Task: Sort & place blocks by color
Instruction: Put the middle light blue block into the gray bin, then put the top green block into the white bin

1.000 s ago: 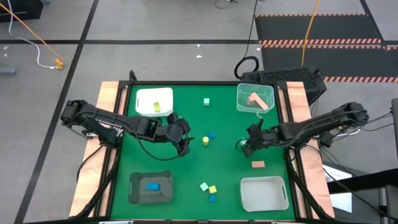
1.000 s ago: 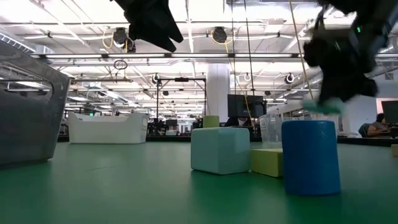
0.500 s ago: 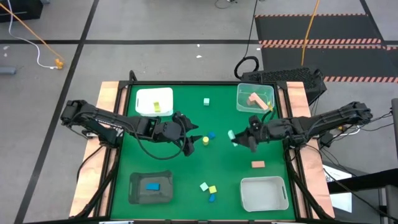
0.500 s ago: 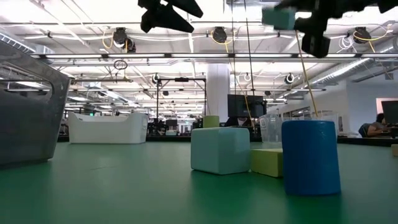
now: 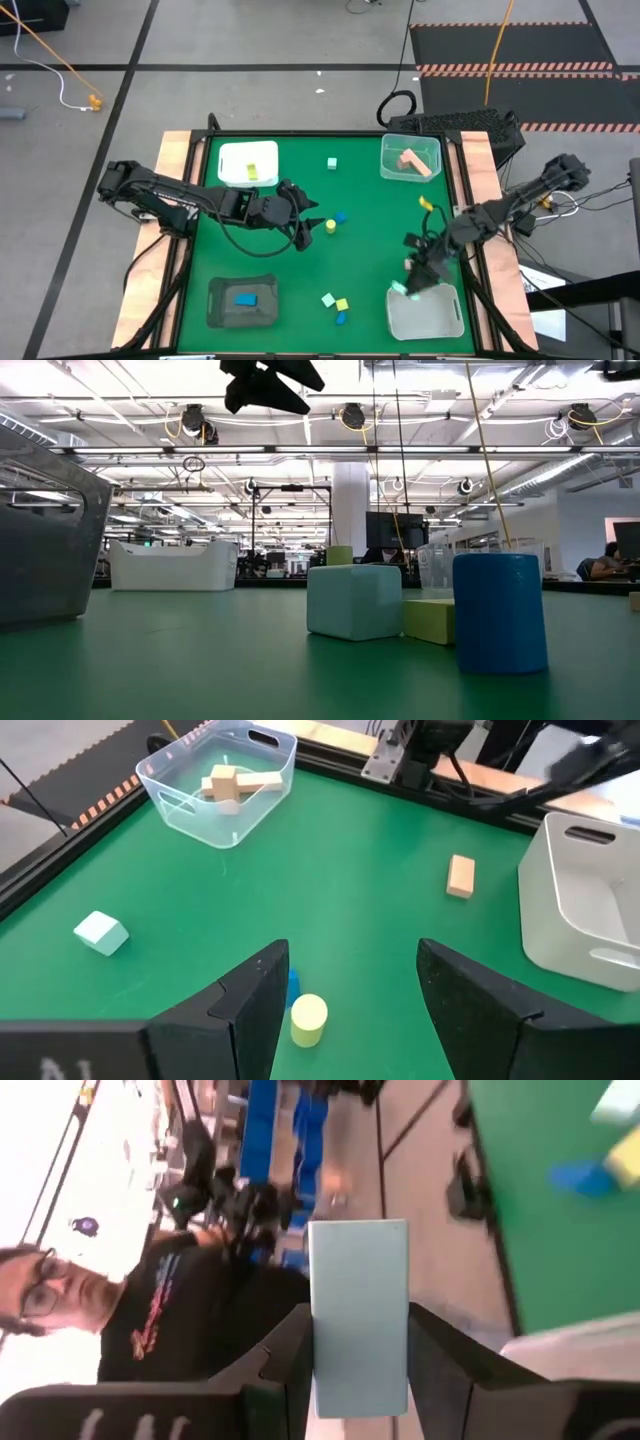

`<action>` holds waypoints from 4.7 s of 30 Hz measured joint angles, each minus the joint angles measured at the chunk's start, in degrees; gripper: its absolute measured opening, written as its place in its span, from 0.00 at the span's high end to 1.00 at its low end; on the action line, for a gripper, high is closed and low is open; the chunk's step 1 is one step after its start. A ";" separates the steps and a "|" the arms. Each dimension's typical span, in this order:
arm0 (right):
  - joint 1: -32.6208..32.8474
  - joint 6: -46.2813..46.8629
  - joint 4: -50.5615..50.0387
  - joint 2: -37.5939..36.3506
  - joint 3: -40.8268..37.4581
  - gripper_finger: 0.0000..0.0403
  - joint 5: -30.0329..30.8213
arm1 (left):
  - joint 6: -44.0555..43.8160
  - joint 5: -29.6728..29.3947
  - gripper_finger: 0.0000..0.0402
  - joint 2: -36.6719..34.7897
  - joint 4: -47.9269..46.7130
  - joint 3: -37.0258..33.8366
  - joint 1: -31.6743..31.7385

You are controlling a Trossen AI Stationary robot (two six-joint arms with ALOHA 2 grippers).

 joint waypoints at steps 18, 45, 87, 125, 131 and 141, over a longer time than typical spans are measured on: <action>17.51 16.67 -0.59 13.96 0.04 0.72 -5.80 | -0.77 -0.28 0.44 0.00 -4.11 0.00 -2.97; 11.66 8.15 6.69 10.56 -5.56 0.51 -2.59 | -3.38 -0.48 0.44 0.00 -4.05 0.00 -2.99; -26.54 -49.39 -8.12 -0.87 -5.55 0.51 25.85 | -2.40 -7.59 0.44 27.06 13.61 -0.02 2.43; -31.92 -60.29 -7.20 -0.85 -5.55 0.51 33.18 | -10.18 -11.05 0.68 14.16 10.18 -0.04 5.15; -35.04 -59.82 -1.37 -0.87 -5.57 0.51 38.06 | -4.14 -17.08 0.68 6.21 13.53 0.00 6.96; -40.82 -61.59 5.24 -0.87 -5.57 0.51 38.19 | 7.67 -17.55 0.68 0.28 22.66 0.02 9.16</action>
